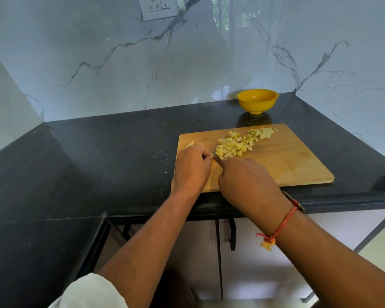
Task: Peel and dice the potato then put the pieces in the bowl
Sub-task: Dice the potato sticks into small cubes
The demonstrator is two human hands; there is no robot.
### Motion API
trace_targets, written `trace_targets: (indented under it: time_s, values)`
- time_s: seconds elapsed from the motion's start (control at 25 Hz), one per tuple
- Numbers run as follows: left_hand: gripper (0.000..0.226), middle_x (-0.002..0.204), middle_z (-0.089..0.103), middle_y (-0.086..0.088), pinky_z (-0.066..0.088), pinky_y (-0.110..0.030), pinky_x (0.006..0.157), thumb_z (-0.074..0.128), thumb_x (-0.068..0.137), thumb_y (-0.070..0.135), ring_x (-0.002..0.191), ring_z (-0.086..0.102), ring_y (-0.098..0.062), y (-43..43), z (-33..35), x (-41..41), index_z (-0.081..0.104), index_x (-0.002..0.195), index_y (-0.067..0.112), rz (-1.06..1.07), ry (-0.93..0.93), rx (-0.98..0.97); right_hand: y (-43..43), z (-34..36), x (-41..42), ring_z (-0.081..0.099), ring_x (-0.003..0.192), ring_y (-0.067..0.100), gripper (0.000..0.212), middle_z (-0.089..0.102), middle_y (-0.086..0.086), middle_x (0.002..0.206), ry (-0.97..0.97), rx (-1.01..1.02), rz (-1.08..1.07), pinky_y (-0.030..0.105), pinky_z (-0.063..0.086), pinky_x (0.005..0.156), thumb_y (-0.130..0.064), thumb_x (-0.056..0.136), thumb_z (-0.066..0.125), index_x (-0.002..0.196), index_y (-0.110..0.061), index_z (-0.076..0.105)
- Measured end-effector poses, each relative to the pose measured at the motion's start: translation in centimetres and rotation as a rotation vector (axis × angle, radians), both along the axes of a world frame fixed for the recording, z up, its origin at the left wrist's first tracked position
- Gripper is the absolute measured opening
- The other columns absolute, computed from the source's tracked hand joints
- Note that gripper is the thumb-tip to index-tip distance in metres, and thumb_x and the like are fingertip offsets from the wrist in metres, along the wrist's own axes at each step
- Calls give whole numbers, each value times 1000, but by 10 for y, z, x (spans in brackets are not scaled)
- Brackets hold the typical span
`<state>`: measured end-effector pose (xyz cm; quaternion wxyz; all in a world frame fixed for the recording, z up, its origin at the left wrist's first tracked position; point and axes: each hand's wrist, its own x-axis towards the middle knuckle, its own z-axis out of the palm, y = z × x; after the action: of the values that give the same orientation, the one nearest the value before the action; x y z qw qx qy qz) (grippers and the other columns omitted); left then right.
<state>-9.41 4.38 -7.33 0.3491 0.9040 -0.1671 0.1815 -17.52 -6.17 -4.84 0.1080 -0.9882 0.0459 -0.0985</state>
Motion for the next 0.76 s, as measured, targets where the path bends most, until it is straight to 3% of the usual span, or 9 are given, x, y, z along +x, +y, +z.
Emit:
trace_targets:
  time_s: [0.12, 0.24, 0.32, 0.52, 0.64, 0.76]
  values:
    - [15, 84, 70, 6, 55, -27, 71, 62, 95, 15, 76, 63, -7, -1, -2, 1, 74, 86, 17, 3, -15, 4, -2, 5, -13, 54, 76, 17, 28, 47, -5, 78, 3, -21, -11, 30, 44, 65, -20, 101, 47, 125, -25, 61]
    - [16, 83, 67, 7, 54, -27, 69, 60, 96, 15, 76, 61, -8, -1, -3, 3, 71, 85, 18, 12, -21, 28, -8, 9, -26, 61, 89, 23, 38, 50, -1, 90, 1, -55, -11, 33, 43, 66, -18, 101, 43, 134, -34, 53]
    - [16, 84, 66, 8, 55, -28, 70, 60, 97, 17, 77, 61, -7, -1, -4, 4, 70, 85, 20, 20, -23, 39, -13, 10, -30, 59, 88, 22, 43, 46, -2, 94, -19, -61, -18, 33, 47, 67, -19, 102, 43, 139, -39, 47]
    - [19, 91, 69, 5, 53, -30, 74, 57, 99, 18, 83, 61, -9, -2, -5, 4, 74, 92, 19, 23, -18, 41, -24, 7, -29, 63, 96, 21, 42, 63, -1, 112, -117, -6, -58, 36, 56, 75, -28, 102, 43, 142, -41, 48]
    - [17, 91, 71, 7, 55, -32, 78, 59, 98, 25, 83, 62, -7, -1, -4, 3, 75, 95, 21, 12, -26, 75, -32, 7, -13, 63, 86, 20, 41, 68, 1, 101, -199, 78, -70, 33, 53, 66, -31, 100, 45, 139, -39, 55]
    - [22, 94, 72, 8, 53, -24, 77, 73, 88, 37, 83, 62, -5, 0, 3, 1, 76, 103, 20, -60, 10, 76, -42, 5, 12, 64, 79, 21, 41, 72, 4, 95, -253, 220, -80, 33, 53, 62, -28, 98, 48, 137, -33, 59]
